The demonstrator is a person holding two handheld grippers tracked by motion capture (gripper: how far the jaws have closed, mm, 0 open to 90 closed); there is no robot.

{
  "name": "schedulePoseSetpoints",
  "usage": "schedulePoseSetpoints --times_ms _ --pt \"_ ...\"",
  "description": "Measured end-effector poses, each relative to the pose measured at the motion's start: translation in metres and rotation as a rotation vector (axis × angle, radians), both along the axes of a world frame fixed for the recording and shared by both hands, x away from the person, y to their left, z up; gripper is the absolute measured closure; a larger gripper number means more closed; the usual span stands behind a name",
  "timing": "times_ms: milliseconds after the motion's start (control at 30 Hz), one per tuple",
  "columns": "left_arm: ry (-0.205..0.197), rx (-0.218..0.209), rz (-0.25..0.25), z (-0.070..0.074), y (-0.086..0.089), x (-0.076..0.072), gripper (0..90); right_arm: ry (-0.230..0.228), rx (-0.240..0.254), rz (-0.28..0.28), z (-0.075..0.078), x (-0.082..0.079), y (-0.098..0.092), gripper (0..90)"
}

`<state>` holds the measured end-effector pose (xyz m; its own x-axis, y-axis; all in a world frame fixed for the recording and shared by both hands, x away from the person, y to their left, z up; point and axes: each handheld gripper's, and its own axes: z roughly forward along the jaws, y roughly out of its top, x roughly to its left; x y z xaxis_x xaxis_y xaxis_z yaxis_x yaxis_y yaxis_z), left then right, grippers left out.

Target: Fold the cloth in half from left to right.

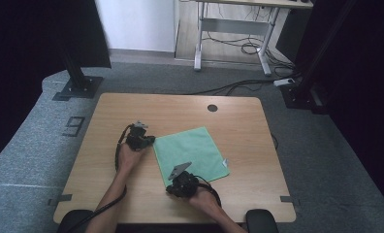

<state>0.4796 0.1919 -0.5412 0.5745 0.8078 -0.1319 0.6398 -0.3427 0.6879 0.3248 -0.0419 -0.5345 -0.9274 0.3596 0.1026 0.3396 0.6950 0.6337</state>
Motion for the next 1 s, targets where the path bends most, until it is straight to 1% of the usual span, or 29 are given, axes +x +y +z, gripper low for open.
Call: schedulePoseSetpoints --times_ms 100,233,300,367,467,567,667,767,800,867,1000 --pt "0.005 0.019 0.006 0.002 0.009 -0.007 86.7 0.014 0.008 0.03 0.0 -0.002 0.01 85.3" --pt "0.014 0.03 0.023 0.003 0.024 -0.015 86.5 0.024 0.017 0.059 -0.001 -0.006 0.023 85.3" --pt "0.019 0.026 0.036 0.003 0.033 -0.021 86.5 0.028 0.019 0.074 -0.001 -0.008 0.03 85.3" --pt "0.018 0.011 0.051 0.002 0.041 -0.026 86.4 0.035 0.021 0.086 -0.001 -0.01 0.037 85.2" --pt "0.023 0.002 0.07 0.002 0.054 -0.034 86.4 0.034 0.021 0.108 -0.001 -0.014 0.046 85.2" --pt "0.028 -0.004 0.084 0.002 0.065 -0.039 86.4 0.03 0.021 0.123 -0.001 -0.016 0.052 85.3" --pt "0.024 -0.015 0.085 0.002 0.067 -0.041 86.2 0.031 0.022 0.129 -0.001 -0.017 0.055 85.3" --pt "0.016 -0.024 0.079 0.005 0.065 -0.04 86.2 0.035 0.028 0.129 0.001 -0.017 0.055 85.4" --pt "0.009 -0.032 0.077 0.008 0.063 -0.039 86.2 0.035 0.035 0.128 0.002 -0.017 0.054 85.4" --pt "-0.001 -0.032 0.07 0.013 0.06 -0.038 86.2 0.032 0.051 0.122 0.008 -0.017 0.051 85.5" --pt "-0.028 -0.04 0.058 0.026 0.05 -0.033 86.2 0.01 0.077 0.111 0.02 -0.016 0.043 85.5"
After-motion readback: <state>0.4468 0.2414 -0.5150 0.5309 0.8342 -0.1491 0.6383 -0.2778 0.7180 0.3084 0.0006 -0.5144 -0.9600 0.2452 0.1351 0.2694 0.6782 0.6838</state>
